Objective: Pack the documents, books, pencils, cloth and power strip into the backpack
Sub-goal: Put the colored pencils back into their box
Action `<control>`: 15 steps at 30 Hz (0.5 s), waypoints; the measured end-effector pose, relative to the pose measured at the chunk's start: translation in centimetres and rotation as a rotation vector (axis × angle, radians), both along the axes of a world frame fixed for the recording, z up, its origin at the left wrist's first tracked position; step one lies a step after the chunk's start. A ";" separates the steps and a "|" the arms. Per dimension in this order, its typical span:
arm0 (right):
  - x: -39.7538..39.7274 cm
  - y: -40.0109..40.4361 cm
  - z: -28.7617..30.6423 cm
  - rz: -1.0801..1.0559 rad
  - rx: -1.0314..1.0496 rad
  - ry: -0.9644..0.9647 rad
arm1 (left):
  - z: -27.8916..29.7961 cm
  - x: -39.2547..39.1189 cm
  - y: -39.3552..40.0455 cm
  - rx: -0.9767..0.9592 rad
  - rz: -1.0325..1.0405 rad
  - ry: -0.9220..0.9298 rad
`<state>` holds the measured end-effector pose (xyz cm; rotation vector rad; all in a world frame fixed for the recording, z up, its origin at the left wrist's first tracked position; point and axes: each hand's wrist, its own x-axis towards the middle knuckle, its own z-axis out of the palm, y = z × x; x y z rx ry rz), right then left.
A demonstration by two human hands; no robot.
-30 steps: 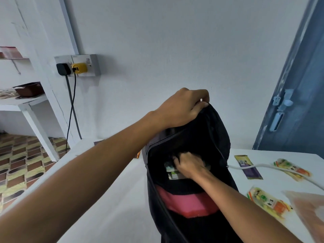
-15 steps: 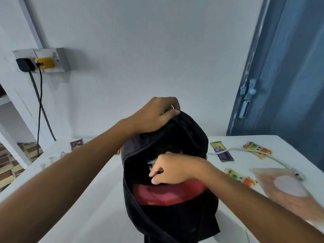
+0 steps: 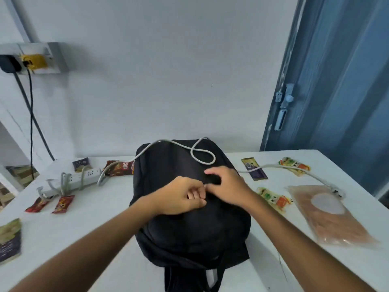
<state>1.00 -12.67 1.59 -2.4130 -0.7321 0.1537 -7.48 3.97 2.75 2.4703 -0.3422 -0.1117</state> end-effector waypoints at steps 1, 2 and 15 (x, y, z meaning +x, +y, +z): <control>-0.6 0.0 -1.4 -0.013 -0.151 -0.016 | -1.6 -0.1 0.4 0.189 0.035 -0.196; -1.1 0.1 -2.7 -0.014 -0.240 -0.026 | -3.1 -0.3 0.9 0.359 0.063 -0.344; -3.4 1.1 -10.5 -0.083 -0.403 -0.304 | -12.6 -2.5 4.8 0.609 0.171 -0.471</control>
